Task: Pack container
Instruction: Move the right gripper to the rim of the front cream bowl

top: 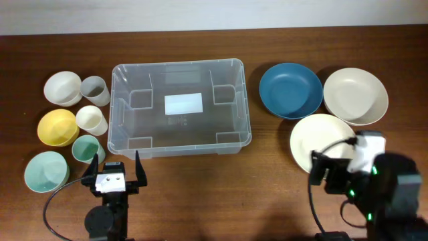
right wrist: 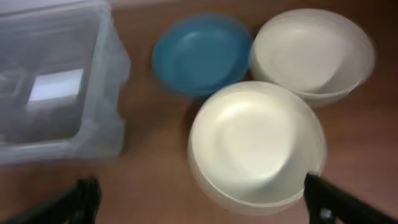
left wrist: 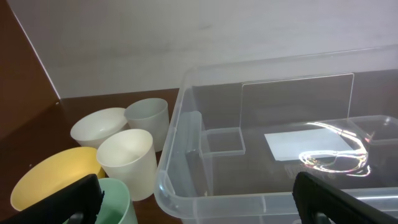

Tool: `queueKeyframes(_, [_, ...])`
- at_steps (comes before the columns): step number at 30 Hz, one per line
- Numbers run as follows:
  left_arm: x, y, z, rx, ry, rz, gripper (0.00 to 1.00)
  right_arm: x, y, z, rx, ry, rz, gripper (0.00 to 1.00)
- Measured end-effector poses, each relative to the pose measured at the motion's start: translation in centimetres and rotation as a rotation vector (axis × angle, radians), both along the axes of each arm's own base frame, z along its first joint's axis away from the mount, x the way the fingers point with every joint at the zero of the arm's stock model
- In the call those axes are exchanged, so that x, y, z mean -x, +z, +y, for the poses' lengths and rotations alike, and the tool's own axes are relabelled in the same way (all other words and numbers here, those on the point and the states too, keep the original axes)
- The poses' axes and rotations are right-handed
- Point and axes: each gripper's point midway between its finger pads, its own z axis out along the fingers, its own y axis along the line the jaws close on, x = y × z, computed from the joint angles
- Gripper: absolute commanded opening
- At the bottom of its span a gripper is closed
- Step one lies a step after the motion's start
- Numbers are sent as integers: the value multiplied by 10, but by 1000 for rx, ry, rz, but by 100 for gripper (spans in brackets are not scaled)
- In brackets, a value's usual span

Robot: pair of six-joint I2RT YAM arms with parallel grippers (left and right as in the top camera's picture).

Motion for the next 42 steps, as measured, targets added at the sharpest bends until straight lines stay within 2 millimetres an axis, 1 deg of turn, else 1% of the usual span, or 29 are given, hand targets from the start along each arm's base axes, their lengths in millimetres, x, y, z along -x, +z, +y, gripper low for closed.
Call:
queueKeyframes(3, [0,0,0,0,0,0,100,0,-25,17,-79,54,168,99])
queueKeyframes(5, [0,0,0,0,0,0,100,-1,-43,18,-117,10,284,99])
queueKeyframes(7, [0,0,0,0,0,0,100,0,-61,10,-148,-108,397,99])
queueKeyframes(8, [0,0,0,0,0,0,100,0,-68,4,-155,-173,441,99])
queueKeyframes(9, [0,0,0,0,0,0,100,2,-75,-6,-158,-265,486,99])
queueKeyframes(11, [0,0,0,0,0,0,100,2,-84,-27,-168,-425,529,99])
queueKeyframes(12, [0,0,0,0,0,0,100,1,-85,-30,-171,-448,531,99])
queueKeyframes(15, [0,0,0,0,0,0,100,4,-90,-62,-194,-636,541,99])
queueKeyframes(18, [0,0,0,0,0,0,100,8,-92,-96,-199,-765,528,99])
queueKeyframes(21, [0,0,0,0,0,0,100,16,-95,-115,-204,-830,542,99])
queueKeyframes(24, [0,0,0,0,0,0,100,20,-100,-127,-224,-856,564,99])
queueKeyframes(27, [0,0,0,0,0,0,100,14,-106,-133,-228,-840,565,99])
queueKeyframes(33, [0,0,0,0,0,0,100,-12,-133,-142,-221,-769,550,99])
queueKeyframes(35, [0,0,0,0,0,0,100,-27,-142,-145,-229,-717,538,99])
queueKeyframes(37, [0,0,0,0,0,0,100,-38,-150,-147,-236,-681,534,99])
queueKeyframes(42, [0,0,0,0,0,0,100,-49,-178,-147,-258,-629,596,99])
